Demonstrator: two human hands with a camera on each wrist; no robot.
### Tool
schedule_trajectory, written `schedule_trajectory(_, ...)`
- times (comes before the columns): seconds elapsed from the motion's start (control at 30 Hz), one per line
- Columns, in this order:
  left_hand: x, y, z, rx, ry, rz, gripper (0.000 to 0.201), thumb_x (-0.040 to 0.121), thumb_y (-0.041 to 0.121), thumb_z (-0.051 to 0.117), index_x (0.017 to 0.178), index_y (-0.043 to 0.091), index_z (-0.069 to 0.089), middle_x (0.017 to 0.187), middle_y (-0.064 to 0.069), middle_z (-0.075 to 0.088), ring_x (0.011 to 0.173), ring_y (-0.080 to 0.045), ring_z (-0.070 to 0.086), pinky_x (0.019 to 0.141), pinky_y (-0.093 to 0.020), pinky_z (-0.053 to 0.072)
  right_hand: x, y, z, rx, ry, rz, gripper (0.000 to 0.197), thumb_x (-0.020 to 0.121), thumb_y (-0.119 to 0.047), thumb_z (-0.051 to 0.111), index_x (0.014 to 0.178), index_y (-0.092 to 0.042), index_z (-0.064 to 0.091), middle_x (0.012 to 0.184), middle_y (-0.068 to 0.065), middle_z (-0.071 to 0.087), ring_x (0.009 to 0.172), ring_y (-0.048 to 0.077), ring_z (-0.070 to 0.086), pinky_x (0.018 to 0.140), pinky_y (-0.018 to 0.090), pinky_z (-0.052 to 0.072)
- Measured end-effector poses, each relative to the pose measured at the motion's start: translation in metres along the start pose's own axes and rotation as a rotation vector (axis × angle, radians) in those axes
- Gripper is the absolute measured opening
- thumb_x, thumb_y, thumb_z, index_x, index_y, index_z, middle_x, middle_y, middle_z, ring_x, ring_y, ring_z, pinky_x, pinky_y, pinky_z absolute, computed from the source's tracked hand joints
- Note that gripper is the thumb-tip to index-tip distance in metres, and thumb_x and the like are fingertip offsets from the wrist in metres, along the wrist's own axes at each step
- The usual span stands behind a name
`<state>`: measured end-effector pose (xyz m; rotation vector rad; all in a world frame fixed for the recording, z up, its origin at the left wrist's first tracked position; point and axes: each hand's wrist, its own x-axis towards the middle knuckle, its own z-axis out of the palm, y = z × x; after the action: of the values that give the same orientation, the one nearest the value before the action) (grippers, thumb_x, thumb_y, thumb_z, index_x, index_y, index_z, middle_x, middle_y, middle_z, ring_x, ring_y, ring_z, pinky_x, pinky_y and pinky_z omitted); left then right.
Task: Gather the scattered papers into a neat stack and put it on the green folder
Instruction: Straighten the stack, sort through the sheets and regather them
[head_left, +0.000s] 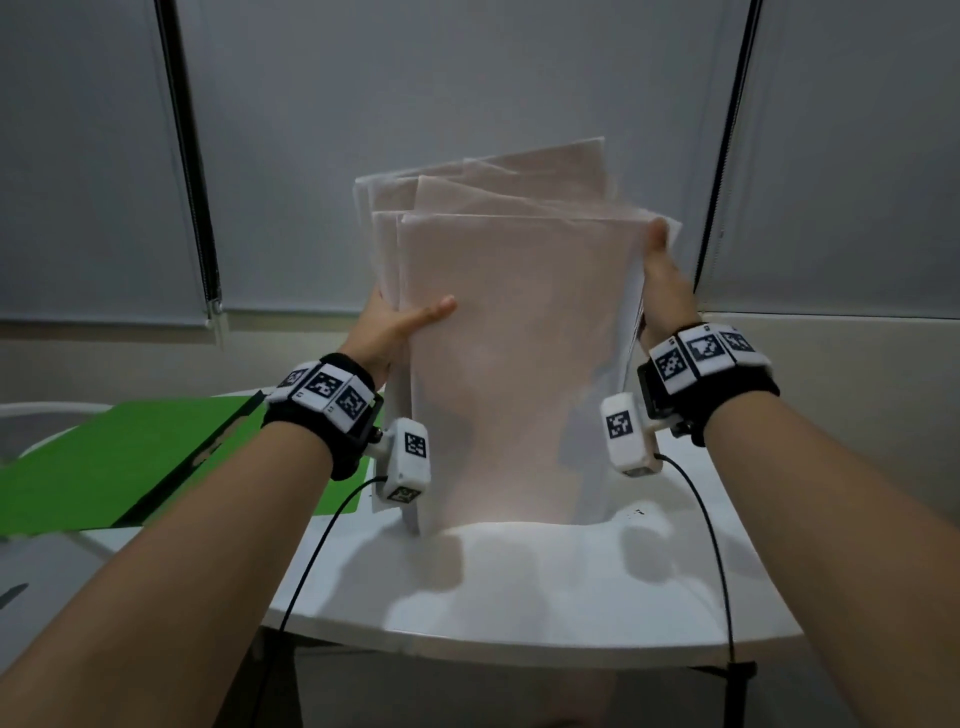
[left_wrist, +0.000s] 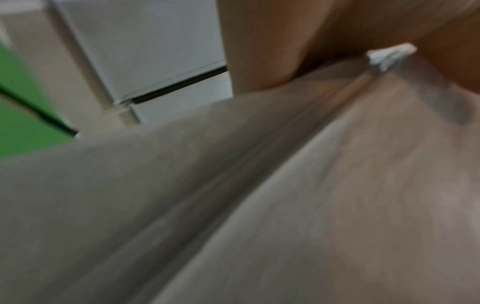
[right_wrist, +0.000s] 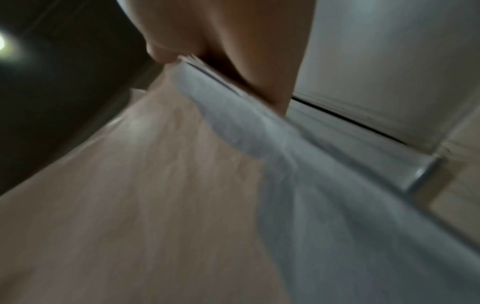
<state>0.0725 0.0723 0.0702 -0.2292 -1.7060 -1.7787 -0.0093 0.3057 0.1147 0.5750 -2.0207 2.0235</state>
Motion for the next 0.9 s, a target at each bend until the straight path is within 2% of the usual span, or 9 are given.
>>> schedule_trajectory(0.17,0.007,0.008,0.001,-0.027,-0.046,-0.005,0.088,0.028,0.046,0.092,0.106,0.016,0.062,0.095,-0.001,0.072,0.086,-0.014,0.072,0.07,-0.027,0.058,0.007,-0.028,-0.009,-0.109,0.071,-0.047,0.082,0.089,-0.064,0.004,0.13,-0.013,0.054,0.086,-0.005,0.059,0.107,0.022,0.06,0.069,0.019,0.041)
schedule_trajectory(0.3,0.005,0.005,-0.001,0.009,-0.051,-0.03,0.078,0.038,0.034,0.09,0.107,0.015,0.061,0.09,0.0,0.073,0.083,-0.015,0.071,0.068,-0.027,0.058,0.01,-0.039,-0.01,-0.212,0.032,-0.103,0.075,0.096,-0.056,0.005,0.121,-0.012,0.061,0.107,0.014,0.065,0.105,0.029,0.061,0.074,0.028,0.045)
schedule_trajectory(0.37,0.001,-0.001,-0.002,0.01,-0.037,-0.051,0.083,0.031,0.039,0.092,0.104,0.014,0.062,0.086,0.002,0.075,0.081,-0.012,0.072,0.067,-0.024,0.057,0.005,-0.038,-0.009,-0.182,-0.037,-0.074,0.084,0.084,-0.071,0.008,0.094,-0.021,0.075,0.083,0.002,0.07,0.072,0.014,0.066,0.073,0.029,0.047)
schedule_trajectory(0.43,-0.001,-0.005,-0.003,0.014,-0.033,-0.064,0.09,0.023,0.046,0.092,0.103,0.016,0.063,0.084,0.005,0.076,0.08,-0.009,0.072,0.068,-0.023,0.057,0.001,-0.033,-0.007,-0.1,-0.094,-0.035,0.078,0.073,-0.08,0.015,0.065,-0.029,0.073,0.068,-0.007,0.07,0.067,0.008,0.067,0.073,0.03,0.052)
schedule_trajectory(0.5,-0.001,-0.007,-0.002,0.02,-0.031,-0.068,0.096,0.024,0.047,0.092,0.109,0.014,0.062,0.089,0.004,0.076,0.083,-0.01,0.072,0.07,-0.024,0.057,0.008,-0.019,-0.009,-0.058,-0.081,-0.047,0.072,0.082,-0.077,0.02,0.086,-0.028,0.072,0.09,-0.002,0.072,0.091,0.015,0.067,0.09,0.035,0.051)
schedule_trajectory(0.57,-0.003,-0.01,-0.003,0.017,-0.012,-0.076,0.108,0.025,0.047,0.092,0.119,0.009,0.057,0.097,0.0,0.073,0.086,-0.012,0.072,0.072,-0.025,0.057,0.017,0.0,-0.014,0.044,-0.084,-0.038,0.082,0.07,-0.088,0.026,0.113,-0.03,0.066,0.116,-0.002,0.068,0.111,0.018,0.062,0.102,0.042,0.045)
schedule_trajectory(0.7,-0.018,-0.023,-0.003,0.068,-0.02,-0.11,0.088,0.034,0.039,0.092,0.113,0.014,0.061,0.097,0.003,0.073,0.088,-0.012,0.071,0.081,-0.028,0.056,-0.006,0.036,-0.005,0.192,-0.32,0.098,0.082,0.06,-0.089,0.022,0.12,-0.045,0.056,0.117,-0.005,0.067,0.113,0.019,0.062,0.09,0.042,0.054)
schedule_trajectory(0.8,-0.018,-0.021,0.009,0.081,0.173,-0.079,0.062,0.048,0.021,0.088,0.105,0.01,0.066,0.091,0.0,0.073,0.081,-0.014,0.071,0.076,-0.03,0.056,-0.018,0.042,0.003,0.179,-0.376,0.054,0.088,0.046,-0.098,0.024,0.125,-0.063,0.04,0.148,-0.007,0.04,0.139,0.021,0.034,0.112,0.059,0.024)
schedule_trajectory(0.9,-0.008,-0.003,0.023,0.08,0.406,-0.021,0.053,0.058,0.016,0.087,0.104,0.001,0.066,0.094,-0.011,0.07,0.084,-0.024,0.068,0.079,-0.036,0.058,-0.003,0.034,0.007,0.278,-0.297,0.005,0.113,0.036,-0.097,0.039,0.134,-0.042,0.045,0.146,-0.003,0.045,0.135,0.021,0.041,0.111,0.053,0.031)
